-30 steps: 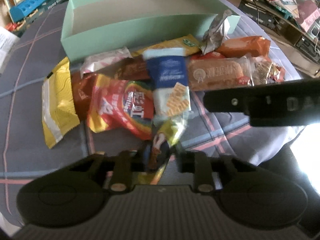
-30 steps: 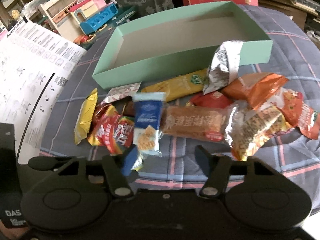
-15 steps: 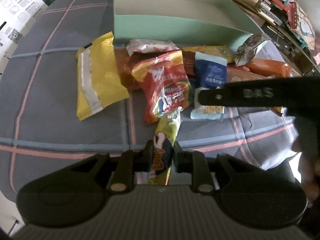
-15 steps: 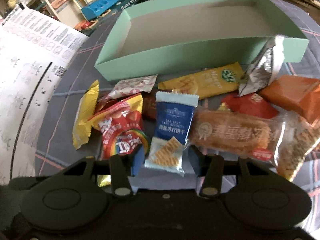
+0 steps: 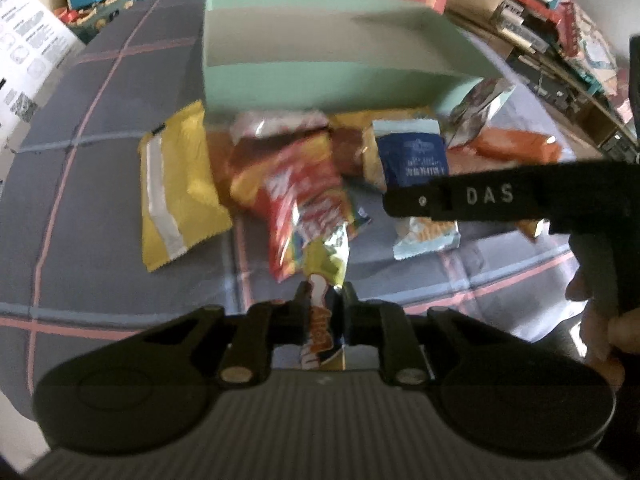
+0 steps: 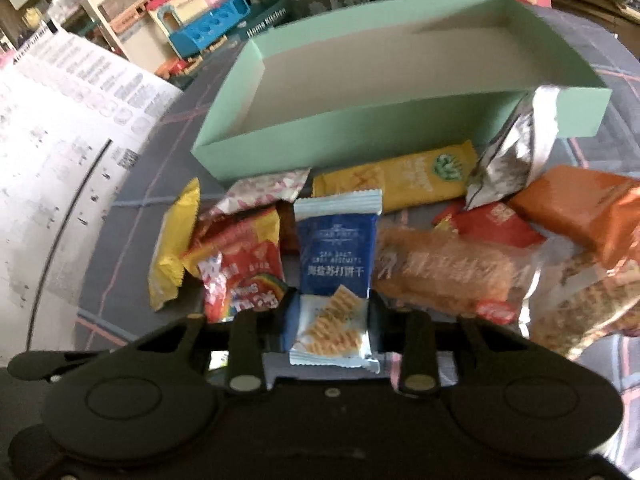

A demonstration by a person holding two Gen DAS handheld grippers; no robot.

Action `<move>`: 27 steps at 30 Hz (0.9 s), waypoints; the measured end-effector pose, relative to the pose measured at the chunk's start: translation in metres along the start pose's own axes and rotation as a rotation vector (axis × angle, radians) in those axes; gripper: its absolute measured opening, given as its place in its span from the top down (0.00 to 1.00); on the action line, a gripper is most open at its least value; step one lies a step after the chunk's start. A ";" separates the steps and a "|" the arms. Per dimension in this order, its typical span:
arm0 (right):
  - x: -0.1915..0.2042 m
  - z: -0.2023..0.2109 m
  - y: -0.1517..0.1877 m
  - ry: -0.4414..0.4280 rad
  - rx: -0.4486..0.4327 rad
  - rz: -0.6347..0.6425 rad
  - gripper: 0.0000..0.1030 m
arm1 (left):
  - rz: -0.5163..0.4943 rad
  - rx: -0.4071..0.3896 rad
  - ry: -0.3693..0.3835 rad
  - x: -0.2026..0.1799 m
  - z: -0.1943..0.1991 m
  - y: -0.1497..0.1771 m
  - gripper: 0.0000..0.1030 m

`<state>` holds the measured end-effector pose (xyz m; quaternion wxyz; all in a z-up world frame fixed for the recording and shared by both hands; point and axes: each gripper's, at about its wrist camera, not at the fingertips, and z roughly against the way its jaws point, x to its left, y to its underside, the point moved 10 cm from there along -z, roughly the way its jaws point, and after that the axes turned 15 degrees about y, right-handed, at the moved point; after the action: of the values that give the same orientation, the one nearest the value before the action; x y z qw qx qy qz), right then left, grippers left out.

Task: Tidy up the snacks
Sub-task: 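Carry the yellow candy stick with the left gripper while the right gripper grasps the blue cracker packet, then lower both packets into the mint-green box and open both grippers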

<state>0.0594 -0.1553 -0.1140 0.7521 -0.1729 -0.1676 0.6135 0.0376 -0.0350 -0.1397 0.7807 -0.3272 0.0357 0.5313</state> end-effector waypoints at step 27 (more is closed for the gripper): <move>-0.071 -0.026 -0.215 0.026 -0.105 -0.053 0.67 | 0.053 -0.204 -0.115 0.064 -0.009 -0.262 0.86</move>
<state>0.2440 -0.2672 -0.0393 0.7602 -0.2155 -0.1942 0.5813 0.2916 -0.0468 -0.0483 0.7297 -0.3730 -0.0546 0.5705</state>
